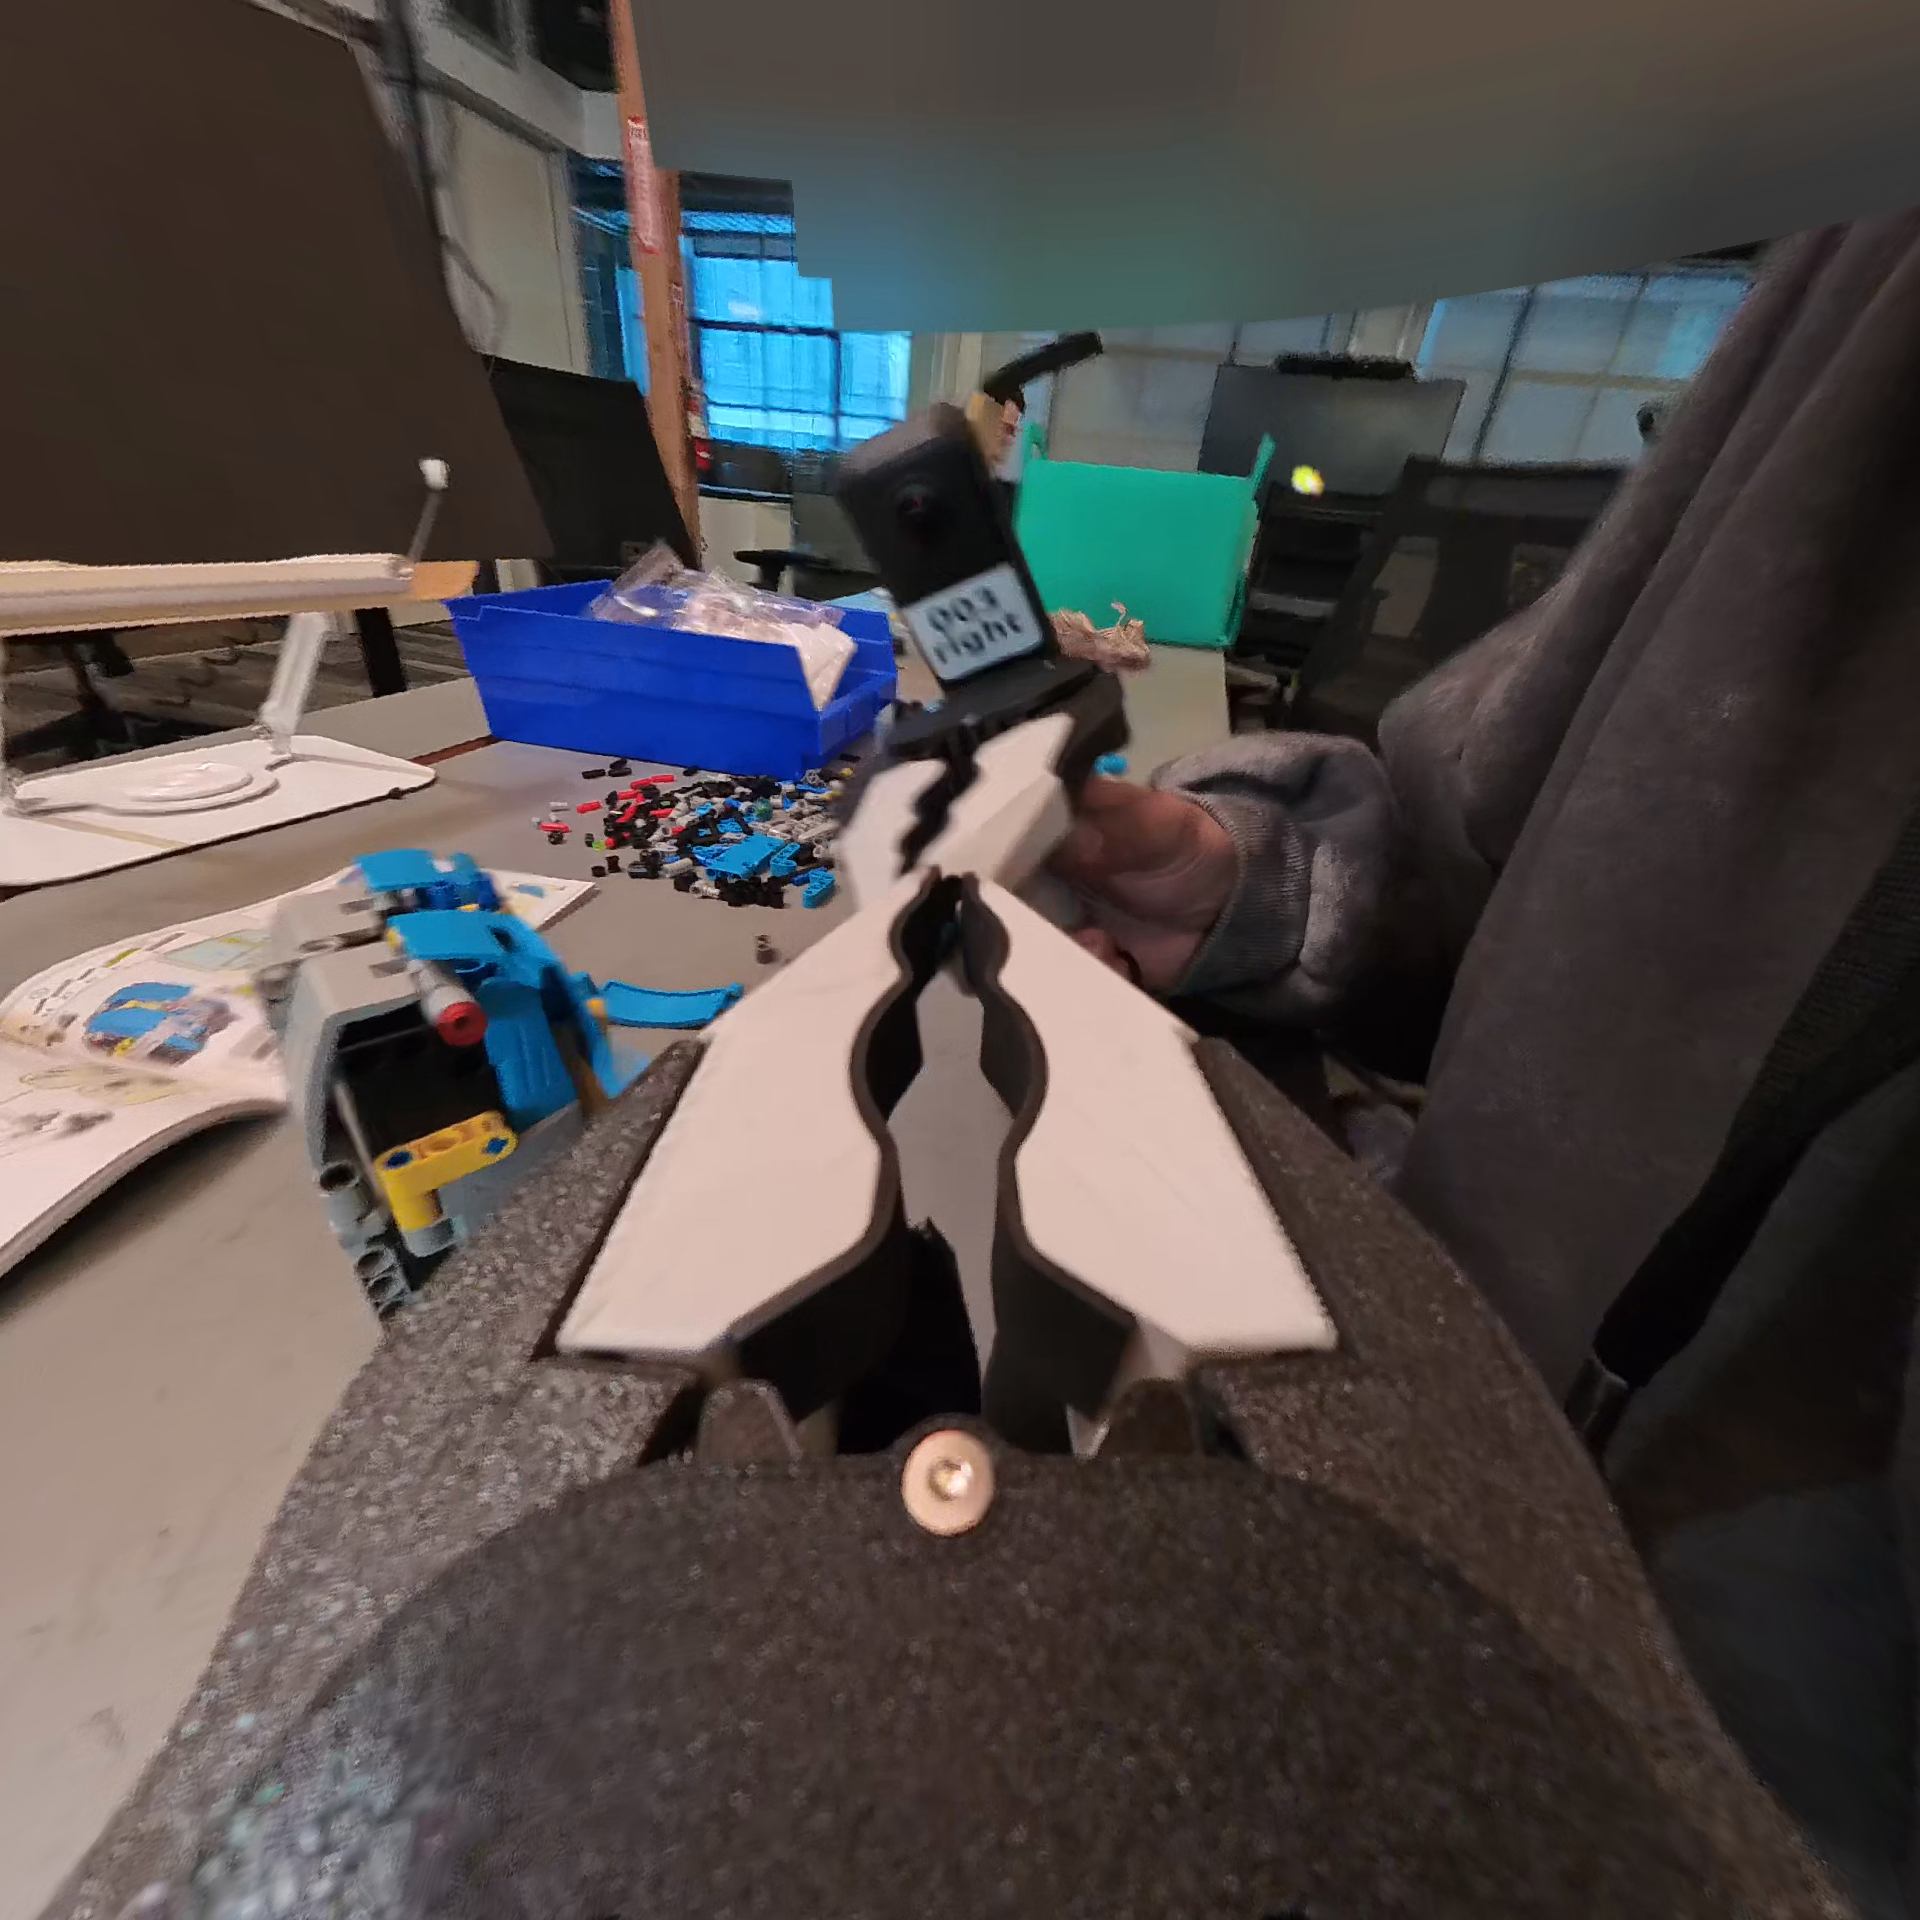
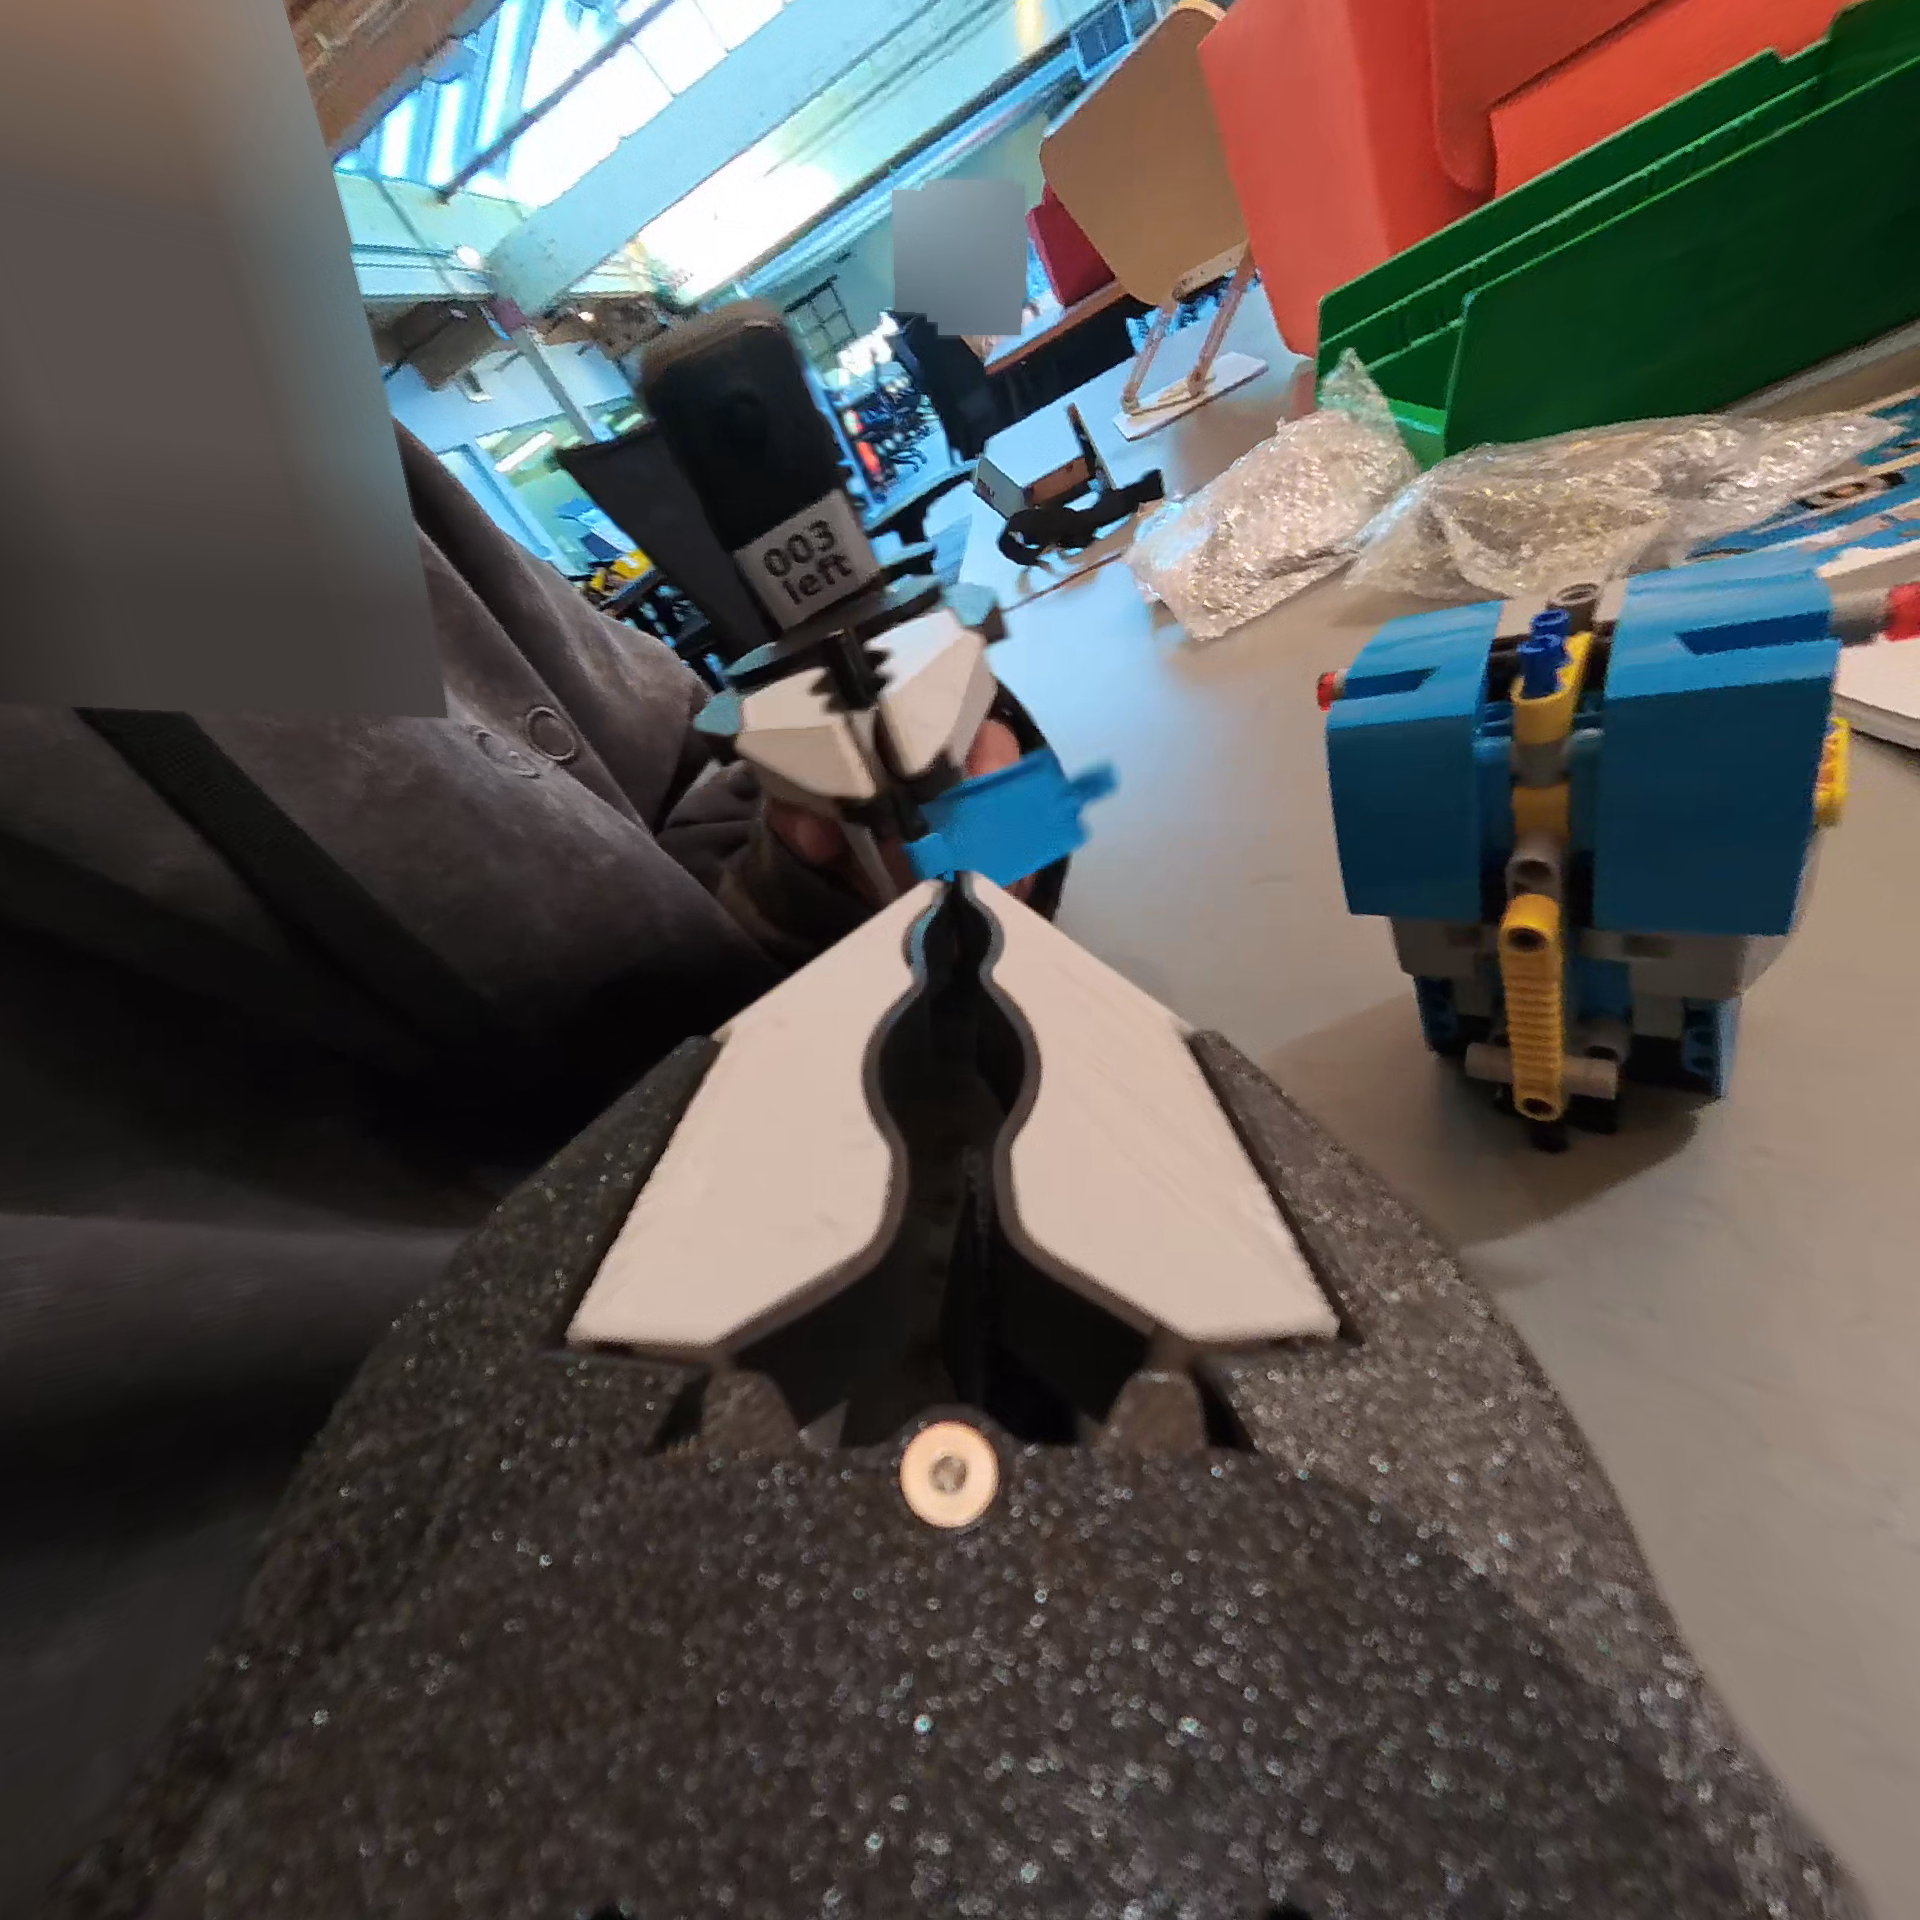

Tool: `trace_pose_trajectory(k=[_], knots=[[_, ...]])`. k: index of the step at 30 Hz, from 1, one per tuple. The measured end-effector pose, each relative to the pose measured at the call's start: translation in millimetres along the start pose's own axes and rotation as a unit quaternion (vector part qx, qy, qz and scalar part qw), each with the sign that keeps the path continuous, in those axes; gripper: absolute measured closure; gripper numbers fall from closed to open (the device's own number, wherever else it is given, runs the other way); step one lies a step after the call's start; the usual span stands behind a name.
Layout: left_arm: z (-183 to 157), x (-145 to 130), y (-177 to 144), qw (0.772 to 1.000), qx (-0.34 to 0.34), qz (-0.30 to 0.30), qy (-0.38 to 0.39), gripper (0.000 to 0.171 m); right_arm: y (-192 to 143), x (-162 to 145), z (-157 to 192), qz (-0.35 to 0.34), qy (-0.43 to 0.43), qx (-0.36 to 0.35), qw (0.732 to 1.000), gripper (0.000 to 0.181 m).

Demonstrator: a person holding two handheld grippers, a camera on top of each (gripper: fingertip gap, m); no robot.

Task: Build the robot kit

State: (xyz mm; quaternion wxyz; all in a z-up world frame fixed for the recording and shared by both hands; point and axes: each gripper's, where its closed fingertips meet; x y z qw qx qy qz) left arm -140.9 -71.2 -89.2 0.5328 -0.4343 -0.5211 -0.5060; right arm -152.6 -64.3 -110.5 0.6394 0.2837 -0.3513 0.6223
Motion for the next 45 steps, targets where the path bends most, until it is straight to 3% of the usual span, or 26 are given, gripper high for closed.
trace_pose_trajectory(k=[3, 5, 8, 11, 14, 18, 21, 23, 26, 28, 31, 33, 36, 39, 41, 44, 45], knots=[[-15, -6, 5, 0.997, -0.008, 0.028, 0.066, 0.168, -8, 19, 1, -0.05, 0.026, 0.016, 0.998, 0.181], [-13, -5, 4, 0.996, 0.002, 0.029, 0.086, 0.169, -7, 1, -17, 0.017, 0.027, -0.031, 0.999, 0.181], [-7, -10, 5, 0.997, 0.007, 0.043, 0.07, 0.17, -16, -11, -36, 0.044, 0.015, -0.081, 0.996, 0.181], [-1, -13, 6, 0.997, 0.018, 0.055, 0.053, 0.169, -28, -16, -43, 0.077, 0.019, -0.106, 0.991, 0.162], [1, -12, 6, 0.998, 0.016, 0.051, 0.036, 0.169, -22, -16, -16, 0.083, -0.022, -0.055, 0.995, 0.146], [5, -12, 7, 0.997, -0.016, 0.043, -0.061, 0.169, -7, -17, -3, 0.085, -0.124, -0.071, 0.986, 0.15], [6, -13, 7, 0.994, -0.034, 0.04, -0.097, 0.169, -4, -9, 2, 0.065, -0.091, -0.04, 0.993, 0.154], [2, -15, 9, 0.993, -0.046, 0.05, -0.094, 0.169, -5, -9, -1, 0.062, -0.08, -0.038, 0.994, 0.17], [1, -19, 11, 0.994, -0.04, 0.069, -0.075, 0.164, -7, -14, -8, 0.074, -0.058, -0.045, 0.995, 0.174], [5, -17, 9, 0.996, -0.029, 0.07, -0.054, 0.145, -12, -9, -14, 0.054, 0.006, -0.03, 0.998, 0.175], [8, -21, 3, 0.995, -0.038, 0.087, -0.042, 0.136, -22, 3, -11, 0.007, 0.131, 0.05, 0.99, 0.175], [7, -20, 1, 0.991, -0.072, 0.081, -0.076, 0.139, -22, 3, 3, 0.012, 0.187, 0.121, 0.975, 0.175], [-10, -19, -2, 0.977, -0.159, 0.085, -0.115, 0.16, -16, 0, 11, 0.021, 0.192, 0.146, 0.97, 0.175], [-25, -19, -5, 0.954, -0.228, 0.092, -0.171, 0.171, -14, -3, 18, 0.037, 0.117, 0.125, 0.985, 0.175], [-24, -20, -5, 0.933, -0.247, 0.099, -0.242, 0.171, -15, -12, 14, 0.073, -0.002, 0.065, 0.995, 0.169], [-22, -27, -7, 0.872, -0.275, 0.118, -0.388, 0.171, -21, -18, 8, 0.122, -0.222, -0.047, 0.966, 0.142], [-22, -34, -7, 0.859, -0.275, 0.128, -0.414, 0.171, -23, -21, 7, 0.141, -0.269, -0.079, 0.949, 0.143]])
Point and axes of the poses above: each gripper's, where its closed fingertips meet, y out along the fingers, x out of its top, z = x × y across the jaws, and after that the axes turned 10 degrees about y, right-handed
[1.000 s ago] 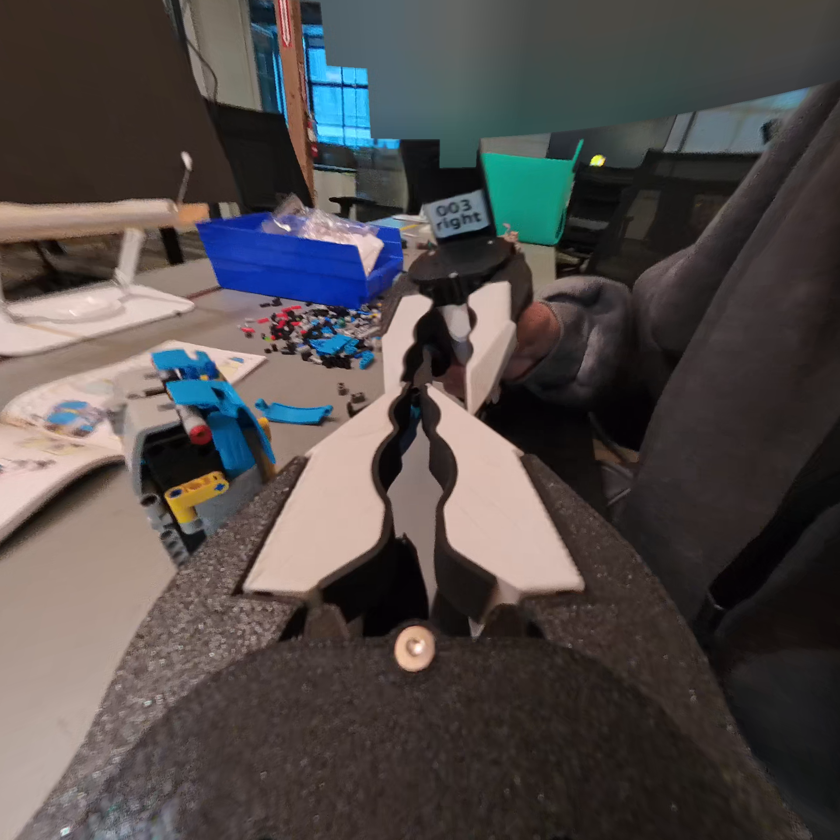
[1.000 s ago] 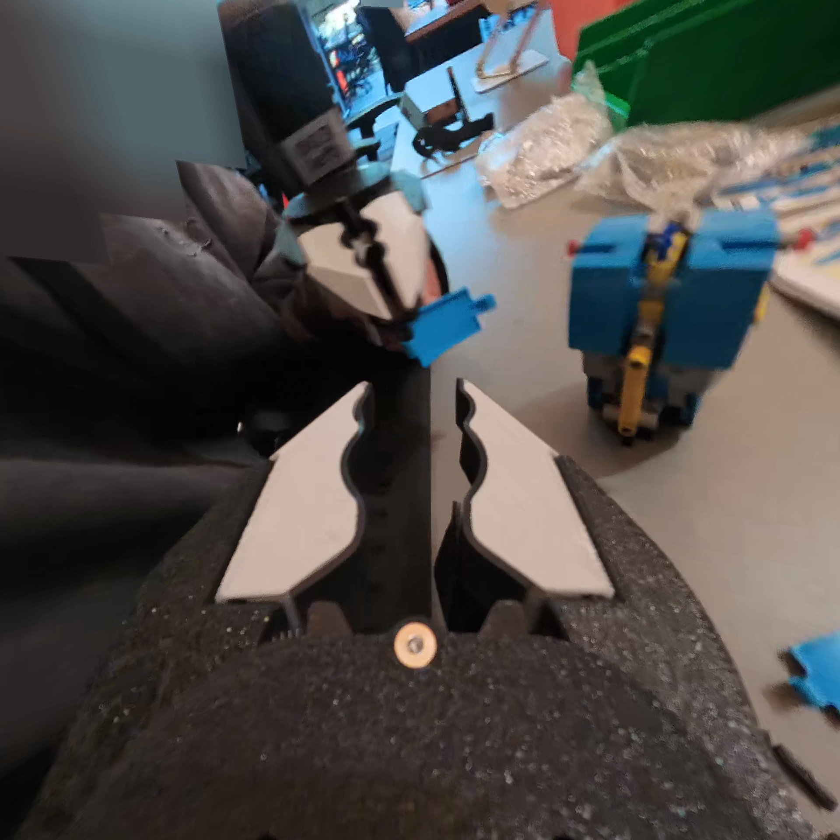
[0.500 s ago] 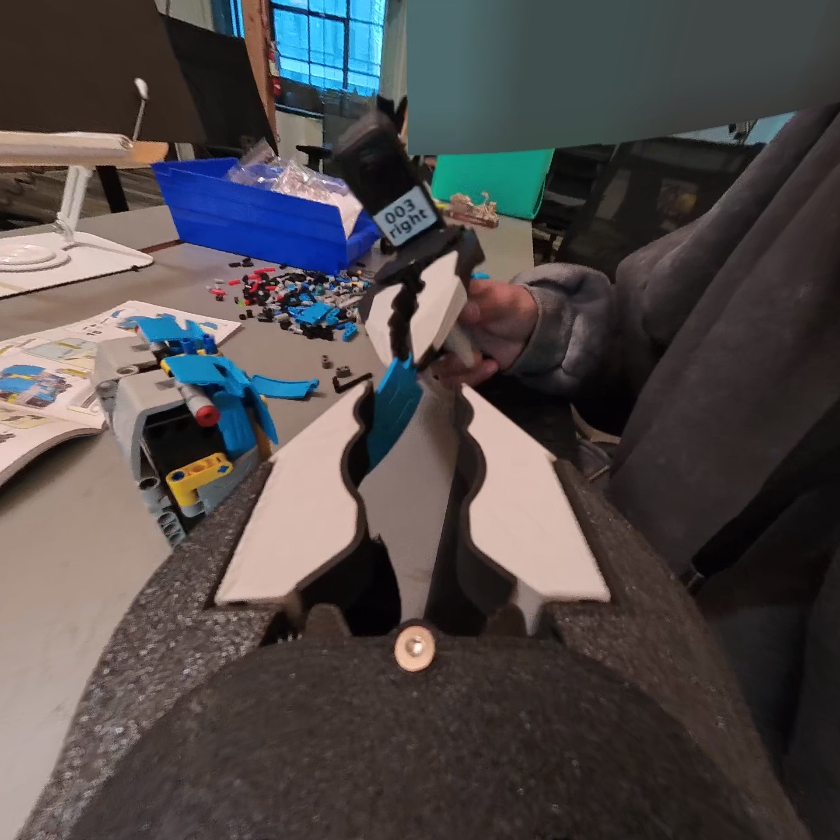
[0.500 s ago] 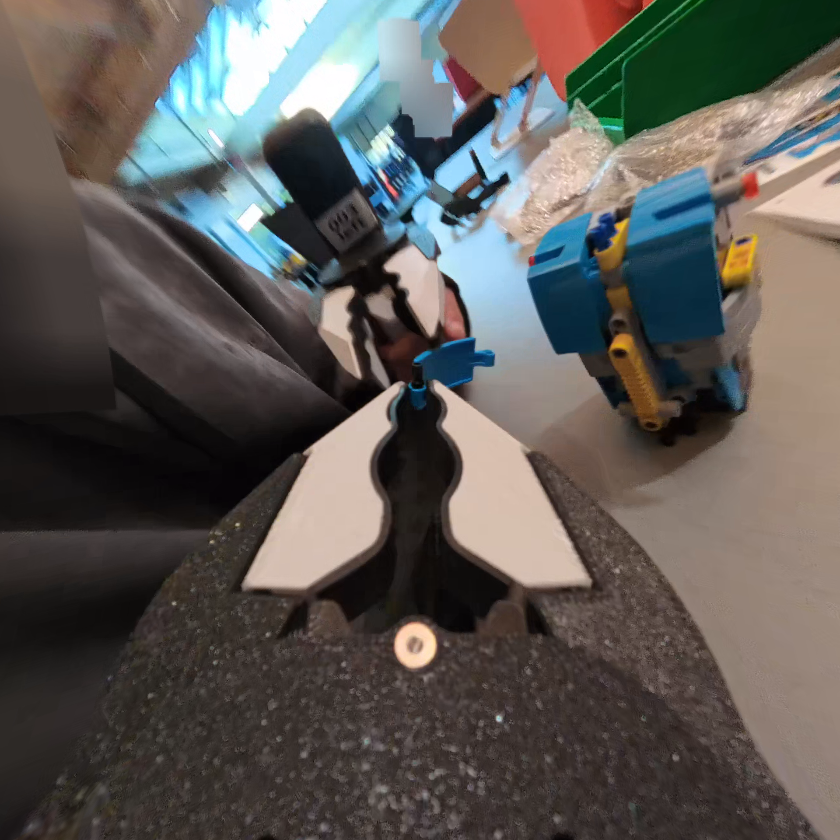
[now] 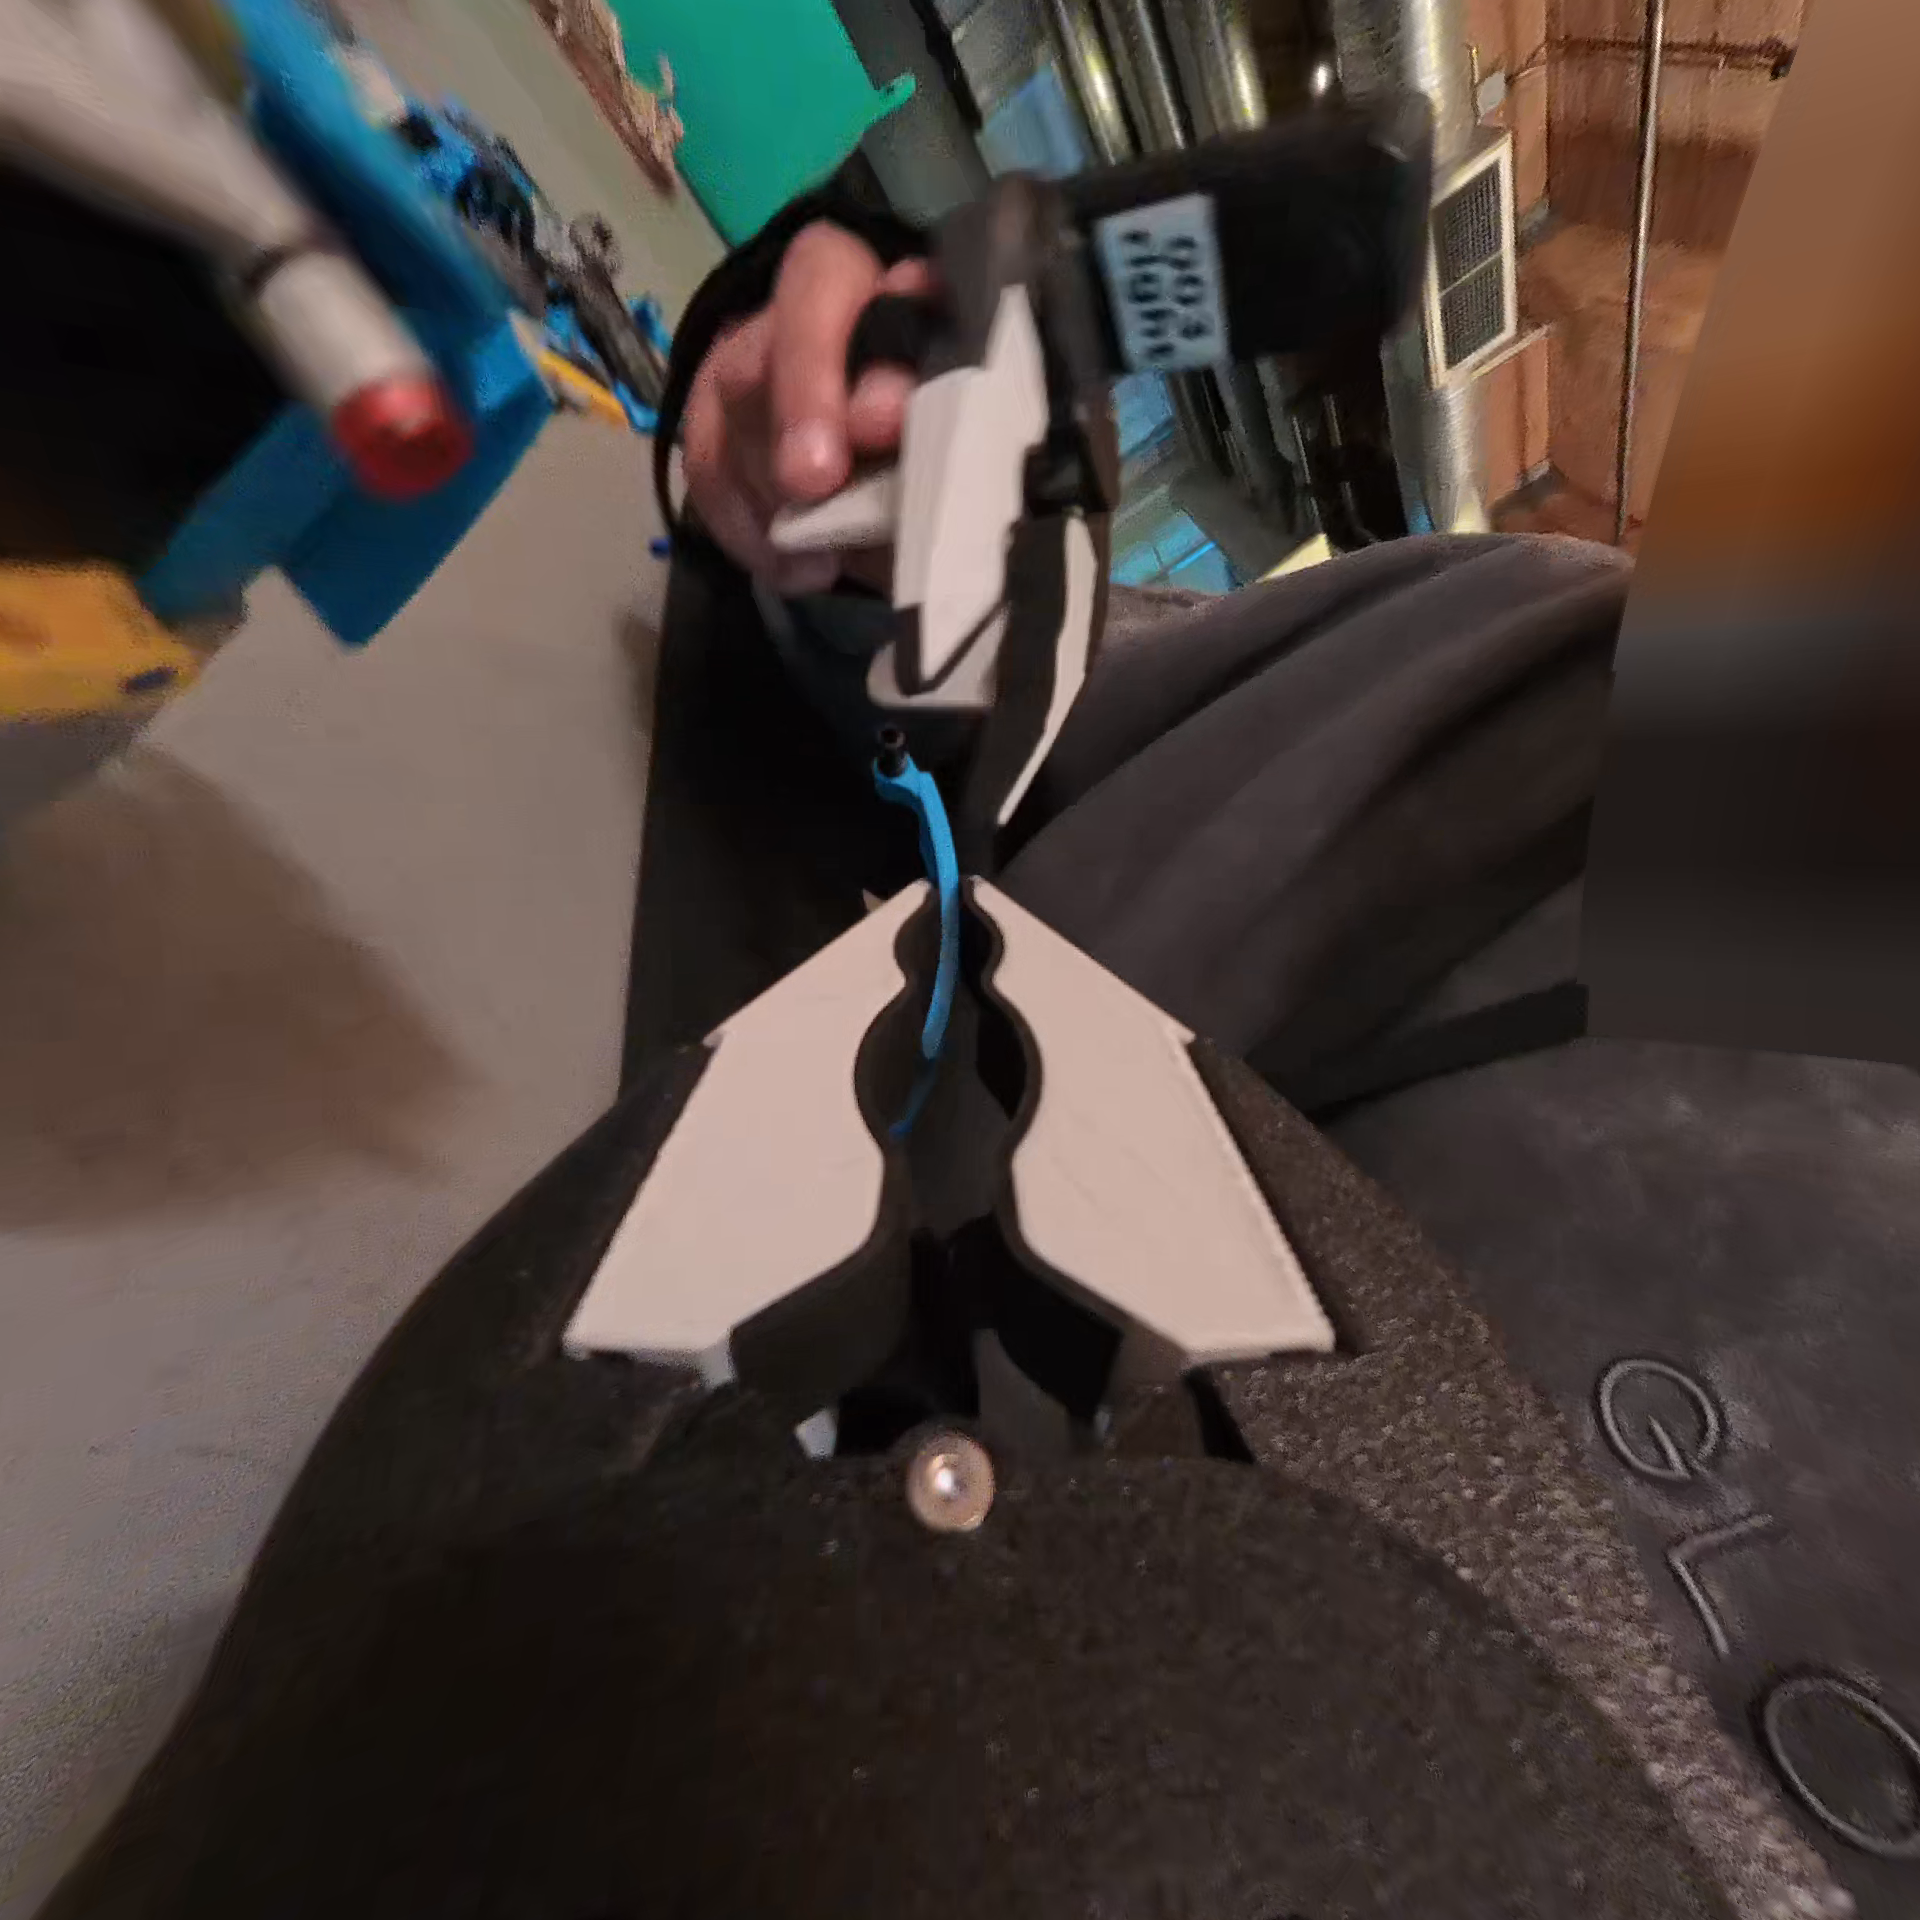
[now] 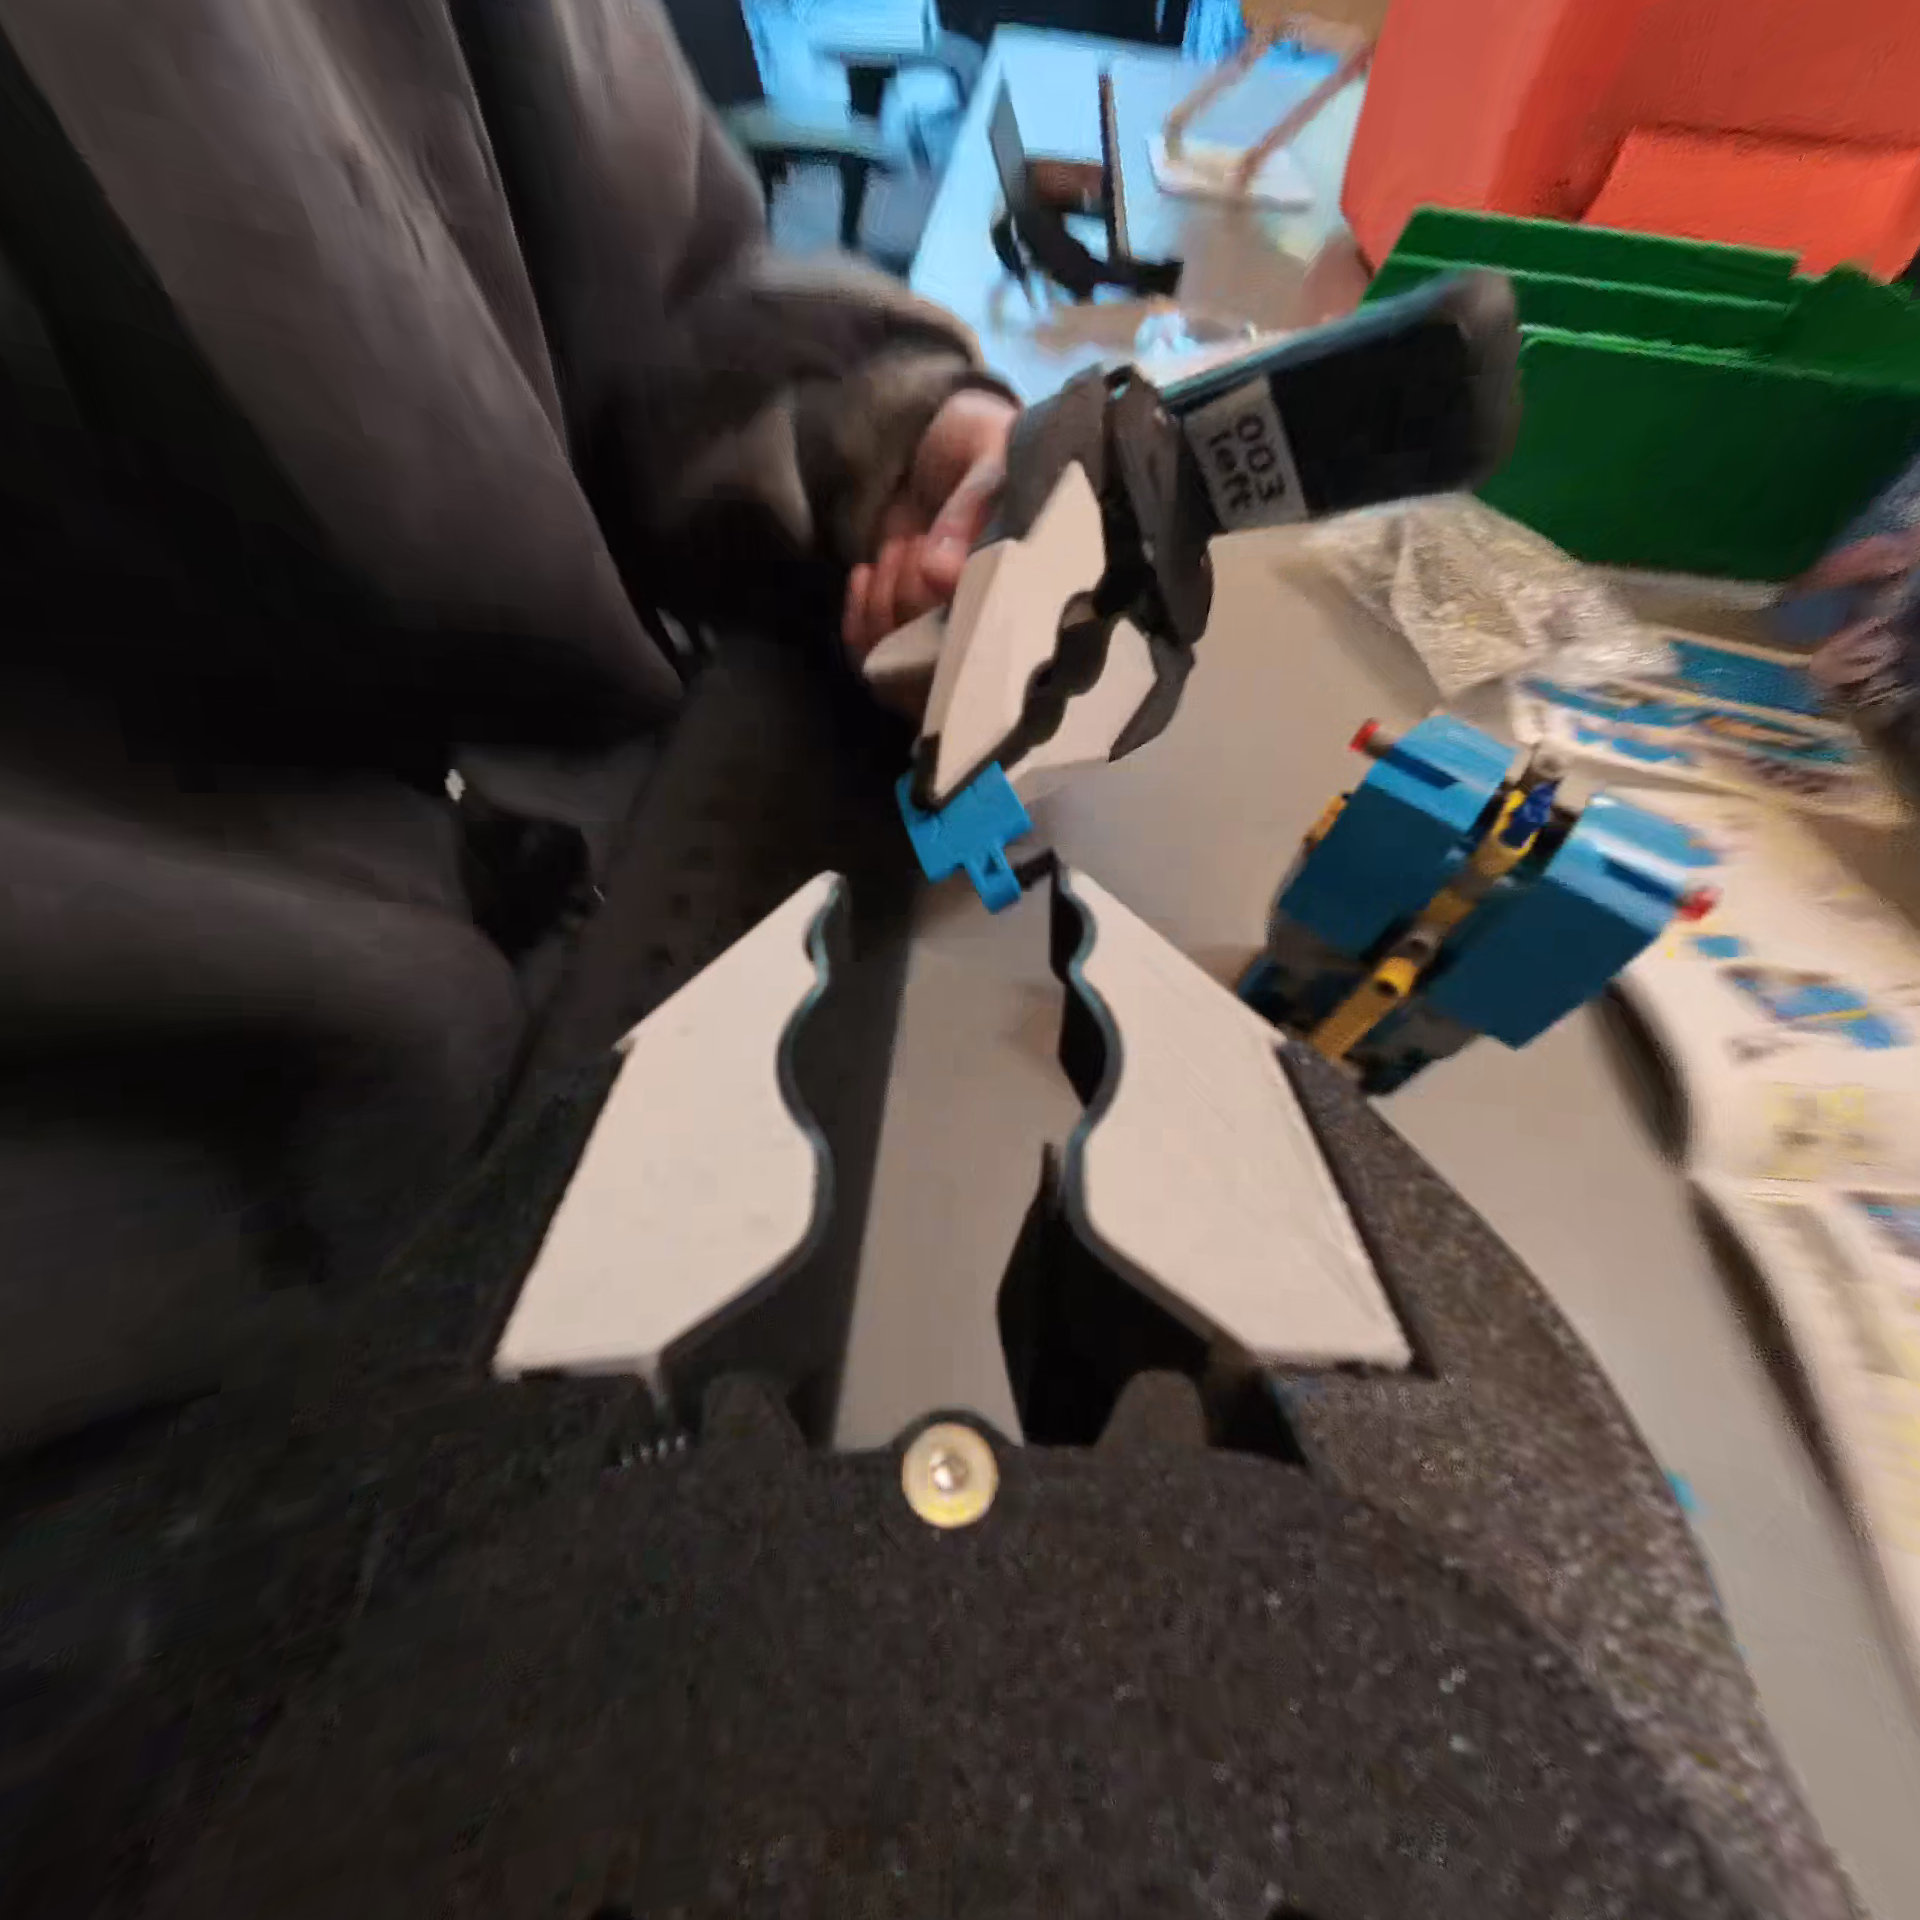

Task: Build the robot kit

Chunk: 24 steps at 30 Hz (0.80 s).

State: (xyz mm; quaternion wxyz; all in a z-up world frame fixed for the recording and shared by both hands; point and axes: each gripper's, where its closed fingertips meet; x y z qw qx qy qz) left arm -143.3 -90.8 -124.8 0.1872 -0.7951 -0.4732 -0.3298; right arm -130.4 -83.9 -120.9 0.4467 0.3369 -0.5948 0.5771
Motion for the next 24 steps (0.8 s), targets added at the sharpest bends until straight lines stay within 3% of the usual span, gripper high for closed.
trace_pose_trajectory(k=[4, 8, 10, 24], knots=[[4, -9, 3, 0.999, -0.011, 0.031, -0.038, 0.171, 6, -19, 0, 0.103, -0.093, -0.055, 0.989, 0.147], [9, -24, 13, 0.995, -0.001, 0.083, -0.049, 0.171, 12, -28, -1, 0.133, -0.099, -0.061, 0.984, 0.15], [11, -26, 14, 0.995, 0.002, 0.089, -0.055, 0.171, 13, -36, 1, 0.155, -0.102, -0.056, 0.981, 0.162], [10, -25, 12, 0.995, -0.004, 0.083, -0.056, 0.171, 17, -40, 0, 0.182, -0.145, -0.078, 0.969, 0.166]])
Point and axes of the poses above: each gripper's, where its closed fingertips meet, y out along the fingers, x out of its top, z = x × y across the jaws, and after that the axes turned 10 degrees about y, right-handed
